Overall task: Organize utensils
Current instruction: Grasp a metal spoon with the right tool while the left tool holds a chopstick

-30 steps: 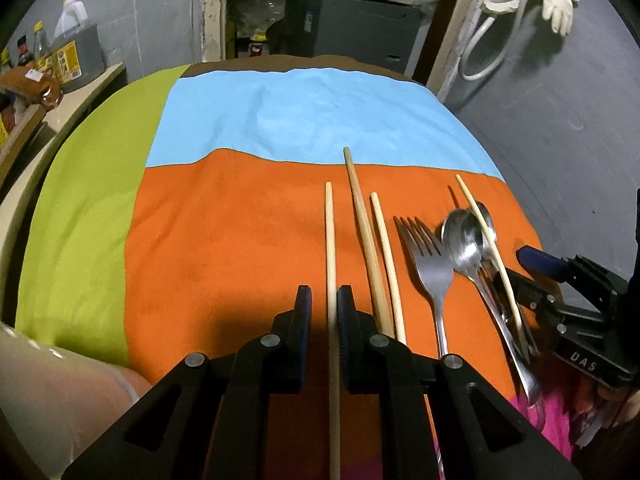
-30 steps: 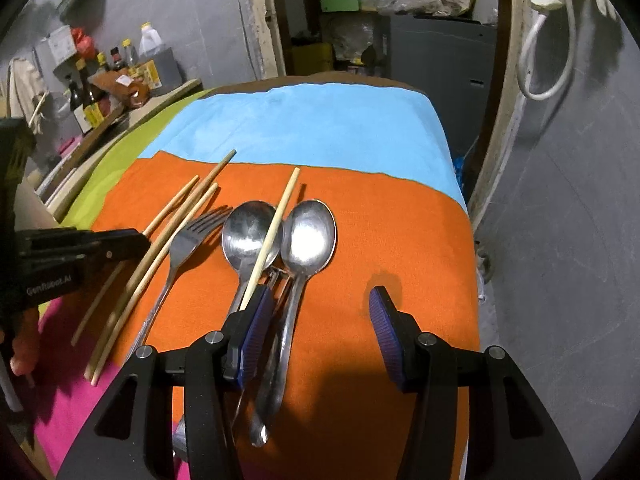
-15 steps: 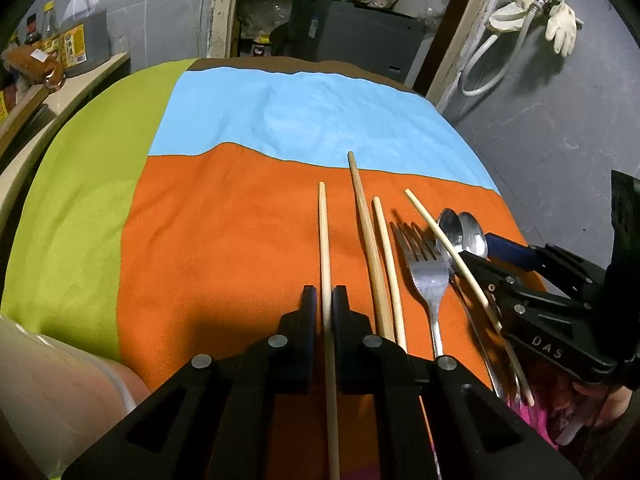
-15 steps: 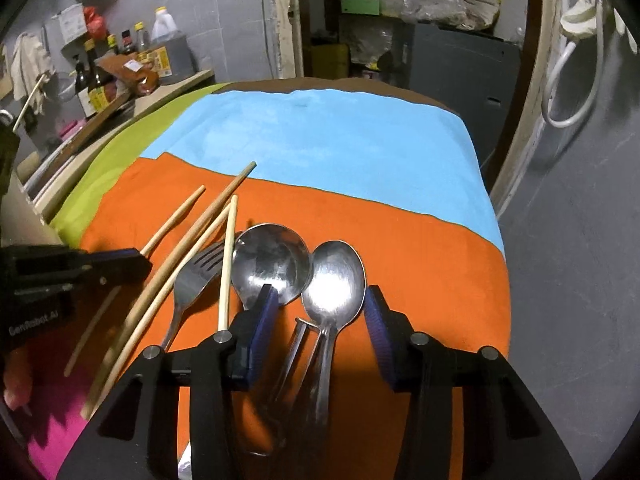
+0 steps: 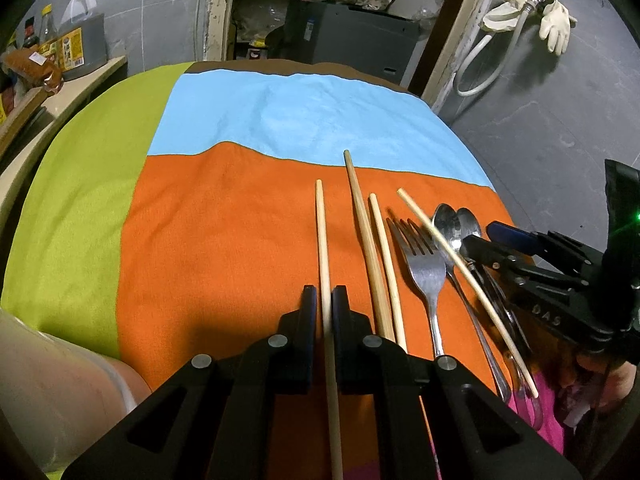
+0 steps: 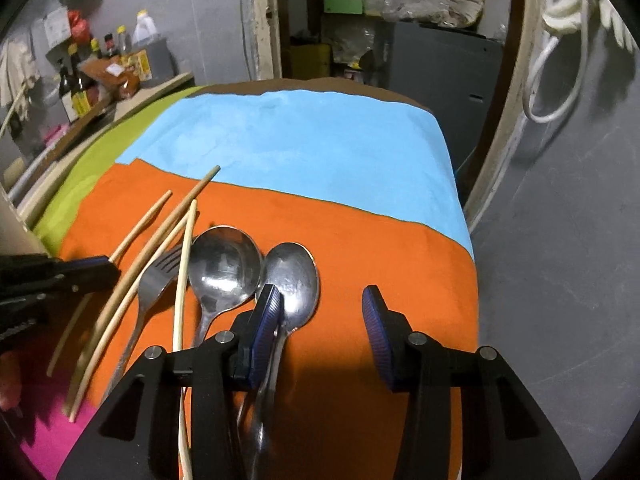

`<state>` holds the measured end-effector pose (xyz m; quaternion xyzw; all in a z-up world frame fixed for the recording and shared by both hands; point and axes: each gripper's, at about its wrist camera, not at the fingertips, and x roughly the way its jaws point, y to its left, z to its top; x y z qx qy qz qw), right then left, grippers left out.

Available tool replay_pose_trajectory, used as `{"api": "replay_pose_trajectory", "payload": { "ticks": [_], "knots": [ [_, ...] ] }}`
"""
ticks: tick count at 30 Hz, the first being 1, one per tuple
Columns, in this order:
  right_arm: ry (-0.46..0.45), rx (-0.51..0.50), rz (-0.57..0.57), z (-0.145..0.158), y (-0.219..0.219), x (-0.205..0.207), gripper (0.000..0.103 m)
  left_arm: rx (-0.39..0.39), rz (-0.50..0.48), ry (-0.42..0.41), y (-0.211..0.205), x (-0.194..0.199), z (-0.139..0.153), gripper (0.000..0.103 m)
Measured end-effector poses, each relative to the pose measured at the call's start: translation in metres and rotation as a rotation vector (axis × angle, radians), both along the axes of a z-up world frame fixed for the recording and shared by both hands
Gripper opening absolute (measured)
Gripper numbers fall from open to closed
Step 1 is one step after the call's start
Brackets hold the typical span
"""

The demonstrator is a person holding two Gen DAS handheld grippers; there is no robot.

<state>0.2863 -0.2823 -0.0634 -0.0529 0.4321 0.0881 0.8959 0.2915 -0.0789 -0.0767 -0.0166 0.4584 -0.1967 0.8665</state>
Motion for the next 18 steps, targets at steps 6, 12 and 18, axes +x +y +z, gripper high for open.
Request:
{"api": "replay_pose_trajectory", "payload": {
  "ticks": [6,12,18],
  "knots": [
    [0.005,-0.015,0.072,-0.001,0.019,-0.002,0.041,-0.002,-0.003,0.0,0.0,-0.001,0.0,0.006],
    [0.019,-0.026,0.084,-0.002,0.021,-0.002,0.044,-0.001,-0.006,-0.002,0.0,-0.001,0.001,0.006],
    [0.014,-0.019,0.051,-0.003,0.018,-0.003,0.049,0.003,-0.013,-0.007,-0.002,0.0,0.001,0.006]
  ]
}}
